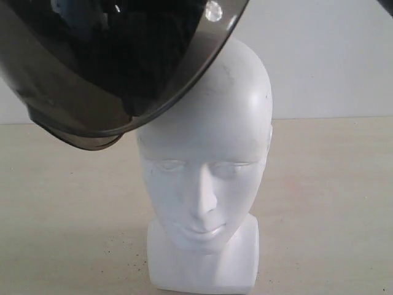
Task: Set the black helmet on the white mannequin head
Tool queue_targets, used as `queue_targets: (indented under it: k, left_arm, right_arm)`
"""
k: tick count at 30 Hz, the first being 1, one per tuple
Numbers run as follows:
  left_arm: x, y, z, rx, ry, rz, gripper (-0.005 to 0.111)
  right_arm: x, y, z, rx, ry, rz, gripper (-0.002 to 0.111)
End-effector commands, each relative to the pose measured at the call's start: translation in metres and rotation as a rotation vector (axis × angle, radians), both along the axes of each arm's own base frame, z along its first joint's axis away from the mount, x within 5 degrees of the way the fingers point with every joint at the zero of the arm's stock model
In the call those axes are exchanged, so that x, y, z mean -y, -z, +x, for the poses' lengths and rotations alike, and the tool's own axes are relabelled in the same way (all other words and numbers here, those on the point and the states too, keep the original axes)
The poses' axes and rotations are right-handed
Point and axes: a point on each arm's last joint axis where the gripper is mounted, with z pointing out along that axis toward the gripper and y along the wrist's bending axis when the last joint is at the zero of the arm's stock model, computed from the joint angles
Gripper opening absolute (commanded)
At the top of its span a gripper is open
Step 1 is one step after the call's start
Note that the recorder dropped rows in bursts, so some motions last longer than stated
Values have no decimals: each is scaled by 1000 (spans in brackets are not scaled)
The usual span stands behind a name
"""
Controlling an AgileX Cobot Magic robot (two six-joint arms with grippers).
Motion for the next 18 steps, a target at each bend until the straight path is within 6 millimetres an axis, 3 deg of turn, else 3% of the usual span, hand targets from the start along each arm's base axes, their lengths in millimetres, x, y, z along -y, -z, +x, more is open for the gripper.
queue_targets:
  k: [1, 6, 12, 18]
  left_arm:
    - [17, -11, 28, 1, 129, 53, 4]
    - [24, -10, 46, -43, 161, 71, 4]
    - [26, -12, 45, -19, 163, 113, 4]
    - [26, -17, 43, 2, 163, 117, 4]
  right_arm:
    - [8, -14, -7, 83, 20, 83, 0]
    - [7, -10, 1, 55, 37, 128, 0]
    - [-13, 14, 25, -40, 41, 78, 0]
    - [-17, 17, 26, 0, 63, 41, 0]
